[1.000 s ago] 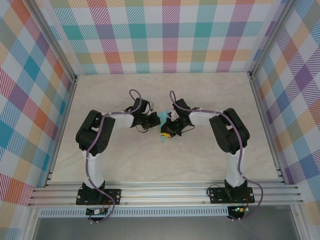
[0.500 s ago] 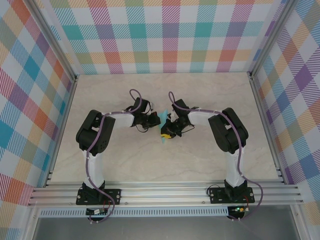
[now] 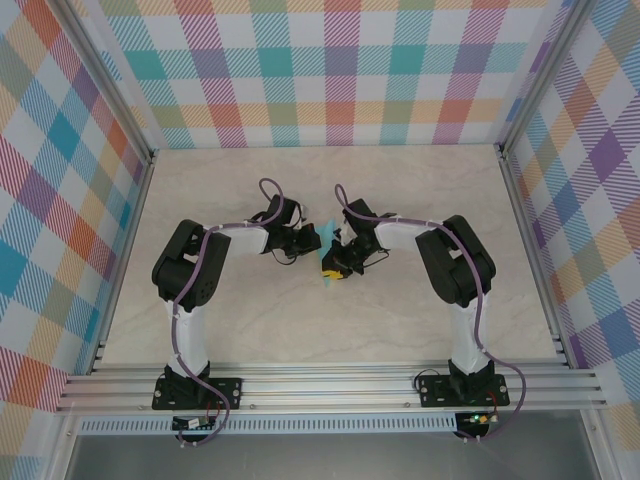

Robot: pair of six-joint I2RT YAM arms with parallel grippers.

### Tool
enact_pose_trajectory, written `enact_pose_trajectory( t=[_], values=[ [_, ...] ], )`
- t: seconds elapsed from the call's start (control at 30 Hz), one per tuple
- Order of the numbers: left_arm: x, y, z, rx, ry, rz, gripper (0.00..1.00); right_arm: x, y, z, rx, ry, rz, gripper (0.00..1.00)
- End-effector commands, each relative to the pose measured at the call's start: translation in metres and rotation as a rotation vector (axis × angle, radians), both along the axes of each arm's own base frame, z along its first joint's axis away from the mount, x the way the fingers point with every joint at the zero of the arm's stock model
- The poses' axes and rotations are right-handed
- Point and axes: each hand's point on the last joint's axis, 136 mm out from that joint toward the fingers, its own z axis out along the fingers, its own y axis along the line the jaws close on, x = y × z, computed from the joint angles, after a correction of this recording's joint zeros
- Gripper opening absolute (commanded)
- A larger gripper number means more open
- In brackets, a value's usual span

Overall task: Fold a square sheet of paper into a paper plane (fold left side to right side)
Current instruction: Fold the wing for the fifth time at the center of the table.

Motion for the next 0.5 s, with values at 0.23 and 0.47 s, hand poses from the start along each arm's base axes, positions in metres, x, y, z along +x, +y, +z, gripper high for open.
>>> enact_pose_trajectory(
  t=[0.23,0.47],
  values=[
    [-0.008,0.027,-0.043,0.133,0.094,0.067,0.0,-0.05,-0.005,-0.019,-0.092,0.154,0.07,0.14],
    [-0.009,0.027,-0.046,0.133,0.1,0.063,0.0,-0.058,-0.006,-0.019,-0.109,0.162,0.076,0.13]
  ],
)
